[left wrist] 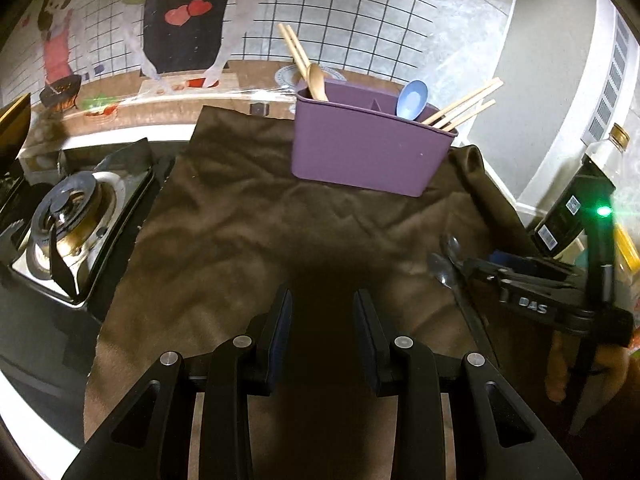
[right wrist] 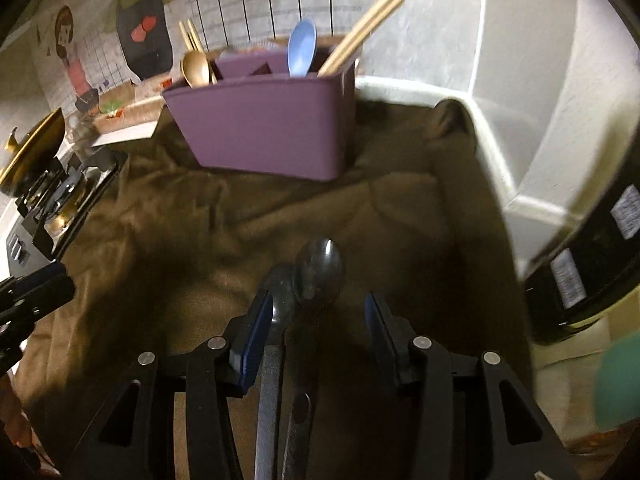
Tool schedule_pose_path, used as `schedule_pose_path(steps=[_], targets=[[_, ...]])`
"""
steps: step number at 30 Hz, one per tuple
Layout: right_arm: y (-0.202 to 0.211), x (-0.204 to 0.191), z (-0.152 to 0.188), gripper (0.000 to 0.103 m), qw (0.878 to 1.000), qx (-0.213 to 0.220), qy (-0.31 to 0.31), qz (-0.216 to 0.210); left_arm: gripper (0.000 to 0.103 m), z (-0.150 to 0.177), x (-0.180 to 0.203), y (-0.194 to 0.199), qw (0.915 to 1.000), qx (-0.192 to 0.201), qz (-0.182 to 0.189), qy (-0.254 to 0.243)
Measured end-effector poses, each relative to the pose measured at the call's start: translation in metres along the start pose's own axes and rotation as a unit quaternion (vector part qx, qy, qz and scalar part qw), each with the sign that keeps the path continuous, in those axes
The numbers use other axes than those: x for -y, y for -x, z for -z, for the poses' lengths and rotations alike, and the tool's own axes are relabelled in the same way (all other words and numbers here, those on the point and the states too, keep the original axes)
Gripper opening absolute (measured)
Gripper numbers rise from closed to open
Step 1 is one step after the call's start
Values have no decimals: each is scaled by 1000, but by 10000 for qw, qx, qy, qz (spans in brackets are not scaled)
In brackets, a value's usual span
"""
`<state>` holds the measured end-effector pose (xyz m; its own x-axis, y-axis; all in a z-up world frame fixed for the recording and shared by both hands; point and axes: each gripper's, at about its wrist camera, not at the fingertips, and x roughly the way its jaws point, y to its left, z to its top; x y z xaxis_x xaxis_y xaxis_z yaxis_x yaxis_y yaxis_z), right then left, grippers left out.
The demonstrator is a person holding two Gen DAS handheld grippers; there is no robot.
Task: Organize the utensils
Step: 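Lower the right gripper onto a dark spoon while the left approaches another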
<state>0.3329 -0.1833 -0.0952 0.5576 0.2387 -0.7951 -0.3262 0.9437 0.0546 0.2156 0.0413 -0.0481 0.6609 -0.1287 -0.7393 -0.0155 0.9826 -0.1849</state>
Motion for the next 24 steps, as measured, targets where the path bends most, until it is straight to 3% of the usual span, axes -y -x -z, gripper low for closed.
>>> schedule_pose_path(steps=[12, 16, 18, 24], targets=[[-34, 4, -15, 42, 9997, -137, -197, 20, 33, -2, 1, -4, 9999, -69, 66, 54], [-36, 2, -16, 38, 9998, -139, -175, -13, 33, -3, 3, -11, 9998, -158, 116, 80], [-35, 4, -16, 31, 9996, -162, -214, -79, 33, -3, 7, -16, 9996, -205, 166, 58], [-27, 12, -12, 30, 9993, -166, -335, -60, 33, -3, 26, -35, 9984, -416, 394, -15]])
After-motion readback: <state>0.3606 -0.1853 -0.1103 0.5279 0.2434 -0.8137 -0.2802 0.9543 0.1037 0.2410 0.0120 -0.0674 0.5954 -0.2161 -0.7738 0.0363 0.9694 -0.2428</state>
